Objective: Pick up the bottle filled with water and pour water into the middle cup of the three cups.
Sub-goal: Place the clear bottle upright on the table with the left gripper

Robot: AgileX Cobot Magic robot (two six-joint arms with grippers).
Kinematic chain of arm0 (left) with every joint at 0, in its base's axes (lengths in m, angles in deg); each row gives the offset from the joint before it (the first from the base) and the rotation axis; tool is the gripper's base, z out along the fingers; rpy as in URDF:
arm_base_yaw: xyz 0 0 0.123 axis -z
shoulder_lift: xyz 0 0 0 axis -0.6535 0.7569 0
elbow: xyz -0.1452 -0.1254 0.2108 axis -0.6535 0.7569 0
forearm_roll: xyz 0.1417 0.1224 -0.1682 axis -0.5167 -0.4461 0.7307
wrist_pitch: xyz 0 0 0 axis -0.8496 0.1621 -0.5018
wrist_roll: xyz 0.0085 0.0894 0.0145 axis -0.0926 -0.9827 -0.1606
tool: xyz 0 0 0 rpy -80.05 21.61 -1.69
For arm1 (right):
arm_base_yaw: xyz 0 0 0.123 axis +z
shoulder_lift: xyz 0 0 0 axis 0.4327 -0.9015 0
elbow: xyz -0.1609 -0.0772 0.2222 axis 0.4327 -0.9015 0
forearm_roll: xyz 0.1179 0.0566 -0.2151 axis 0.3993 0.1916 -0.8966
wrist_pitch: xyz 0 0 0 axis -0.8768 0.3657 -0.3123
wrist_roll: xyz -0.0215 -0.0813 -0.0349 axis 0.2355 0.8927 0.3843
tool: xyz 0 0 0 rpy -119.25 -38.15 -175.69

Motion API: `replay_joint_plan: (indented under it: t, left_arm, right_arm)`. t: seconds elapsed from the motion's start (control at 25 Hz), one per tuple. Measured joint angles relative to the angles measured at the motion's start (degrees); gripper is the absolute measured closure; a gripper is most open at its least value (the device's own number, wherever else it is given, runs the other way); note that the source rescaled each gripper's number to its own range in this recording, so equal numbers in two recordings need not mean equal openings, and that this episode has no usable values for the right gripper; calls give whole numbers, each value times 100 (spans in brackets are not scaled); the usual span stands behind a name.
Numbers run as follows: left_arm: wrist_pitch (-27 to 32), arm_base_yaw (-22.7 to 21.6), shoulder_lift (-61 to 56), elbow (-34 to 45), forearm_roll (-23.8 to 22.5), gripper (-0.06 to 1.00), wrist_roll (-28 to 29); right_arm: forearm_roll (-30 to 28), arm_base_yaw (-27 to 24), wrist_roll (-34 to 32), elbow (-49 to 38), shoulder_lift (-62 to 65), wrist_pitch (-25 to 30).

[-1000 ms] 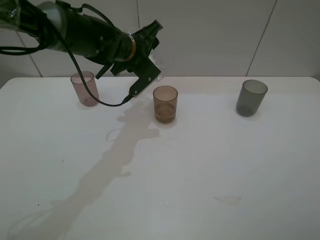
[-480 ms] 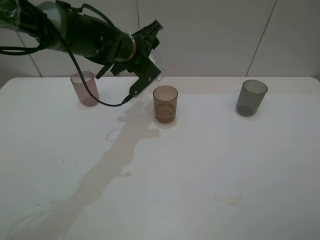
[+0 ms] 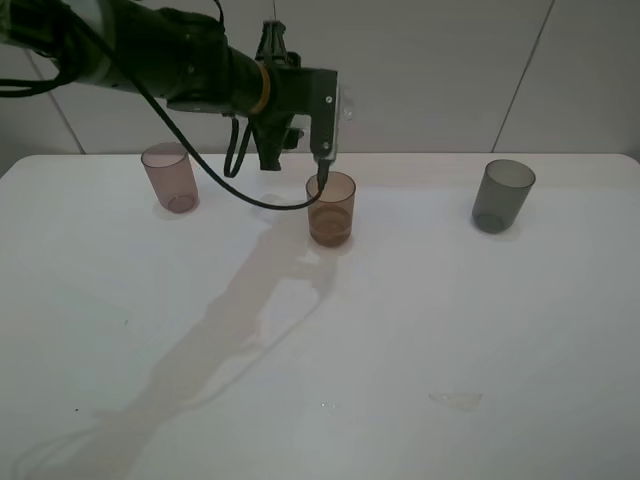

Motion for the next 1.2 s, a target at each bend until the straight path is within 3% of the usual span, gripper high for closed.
replay_joint_plan:
  t: [0.2,0.4,0.64,0.88,1.2]
  left_arm:
    - [-14,0,-89,122,1768,93,861]
    - [-765,-126,-257,938,2743,93,1236]
    - [-2211,-460,-531,2217,3485,93,1252]
    - [-3520,-886,-558,3277,3622,93,1220]
    - [-5642,-1612,-563,4281,4147,93,662]
  right_arm:
    - [0,0,0,0,0,0]
    - [0,0,0,0,0,0]
    - [0,0,0,0,0,0]
    - [0,0,0,0,0,0]
    - [0,0,0,0,0,0]
